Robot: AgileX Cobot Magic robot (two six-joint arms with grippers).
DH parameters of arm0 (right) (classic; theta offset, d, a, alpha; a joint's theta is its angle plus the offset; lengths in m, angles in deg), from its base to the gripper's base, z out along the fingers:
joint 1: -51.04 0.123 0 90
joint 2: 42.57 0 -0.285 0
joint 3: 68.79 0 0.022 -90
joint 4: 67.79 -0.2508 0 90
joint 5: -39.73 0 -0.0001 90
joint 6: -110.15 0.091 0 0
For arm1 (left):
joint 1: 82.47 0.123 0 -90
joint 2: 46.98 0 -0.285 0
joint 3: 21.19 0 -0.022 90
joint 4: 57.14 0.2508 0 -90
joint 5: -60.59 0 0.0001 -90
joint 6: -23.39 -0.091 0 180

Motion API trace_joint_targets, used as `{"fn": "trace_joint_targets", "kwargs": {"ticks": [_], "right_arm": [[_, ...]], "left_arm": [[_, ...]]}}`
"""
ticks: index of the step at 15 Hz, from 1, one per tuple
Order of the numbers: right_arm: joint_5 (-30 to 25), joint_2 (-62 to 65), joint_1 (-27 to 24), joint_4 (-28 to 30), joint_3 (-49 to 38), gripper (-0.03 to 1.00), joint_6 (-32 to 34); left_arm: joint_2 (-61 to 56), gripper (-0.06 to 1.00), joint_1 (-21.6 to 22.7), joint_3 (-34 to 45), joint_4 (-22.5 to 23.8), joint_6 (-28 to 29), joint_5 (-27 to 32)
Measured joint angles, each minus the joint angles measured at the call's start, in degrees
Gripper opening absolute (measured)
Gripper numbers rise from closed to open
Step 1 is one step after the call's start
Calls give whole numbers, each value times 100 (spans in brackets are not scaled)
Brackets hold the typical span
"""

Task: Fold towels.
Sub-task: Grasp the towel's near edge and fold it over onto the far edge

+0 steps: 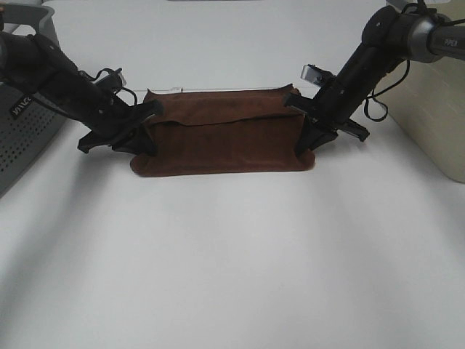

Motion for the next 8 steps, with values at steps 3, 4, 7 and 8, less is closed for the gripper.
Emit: {"fn": "trace_joint_targets", "kwargs": {"ticks": [3, 4, 7, 8], "right_arm": [[23, 178, 0, 126, -172, 0, 80], [23, 178, 0, 126, -172, 0, 80], [155, 1169, 0, 126, -1896, 0, 126], [390, 1501, 0, 120, -2487, 0, 92]], "left_arm": [[-172, 2, 0, 0, 453, 86, 384], [-172, 2, 0, 0, 453, 86, 384], [-762, 2, 0, 894, 745, 212, 642], [-980, 2, 0, 1306, 745, 212, 544]]}}
